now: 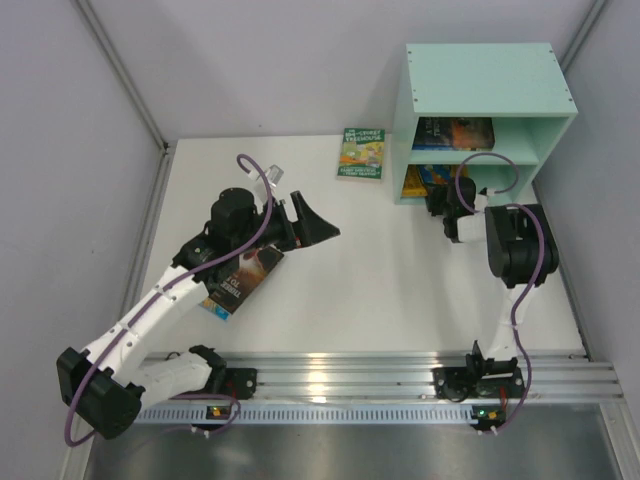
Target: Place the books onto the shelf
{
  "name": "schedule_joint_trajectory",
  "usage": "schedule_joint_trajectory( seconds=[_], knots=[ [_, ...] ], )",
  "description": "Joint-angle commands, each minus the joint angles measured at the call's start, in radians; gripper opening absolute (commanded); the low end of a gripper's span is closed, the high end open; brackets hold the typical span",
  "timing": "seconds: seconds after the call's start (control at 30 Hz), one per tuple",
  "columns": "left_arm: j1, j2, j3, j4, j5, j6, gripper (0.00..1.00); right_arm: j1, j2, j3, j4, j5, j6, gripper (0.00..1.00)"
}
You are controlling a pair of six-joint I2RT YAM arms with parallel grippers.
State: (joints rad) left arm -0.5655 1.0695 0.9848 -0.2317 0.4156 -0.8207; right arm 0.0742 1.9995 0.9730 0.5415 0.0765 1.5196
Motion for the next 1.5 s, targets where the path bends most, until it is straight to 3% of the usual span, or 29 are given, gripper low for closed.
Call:
schedule_joint_trajectory(
  seconds=[0.0,0.67,0.93,1.03,1.3,1.47],
  knots=[
    [-0.002,-0.003,0.005,0.063,0.017,0.0,0.97,0.039,0.041,0.032,0.14,-0.009,0.056,0.0],
    [-0.002,0.023,0.005,0.066,0.014,0.002,0.97,0.009,0.117,0.084,0.198,-0.138,-0.081,0.0],
    [-0.004,0.02,0.006,0.065,0.014,0.003,0.97,0.001,0.078,0.078,0.138,-0.156,-0.114,0.39],
    [-0.002,0.017,0.006,0.065,0.017,0.003,0.97,0.001,0.053,0.096,0.06,-0.172,-0.139,0.46],
    [-0.004,0.01,0.012,0.069,0.022,-0.018,0.97,-0.007,-0.001,0.182,-0.205,-0.196,-0.229,0.53],
    [-0.004,0.018,-0.003,0.078,0.015,-0.021,0.97,-0.01,-0.024,0.182,-0.241,-0.204,-0.237,0.53]
  ],
)
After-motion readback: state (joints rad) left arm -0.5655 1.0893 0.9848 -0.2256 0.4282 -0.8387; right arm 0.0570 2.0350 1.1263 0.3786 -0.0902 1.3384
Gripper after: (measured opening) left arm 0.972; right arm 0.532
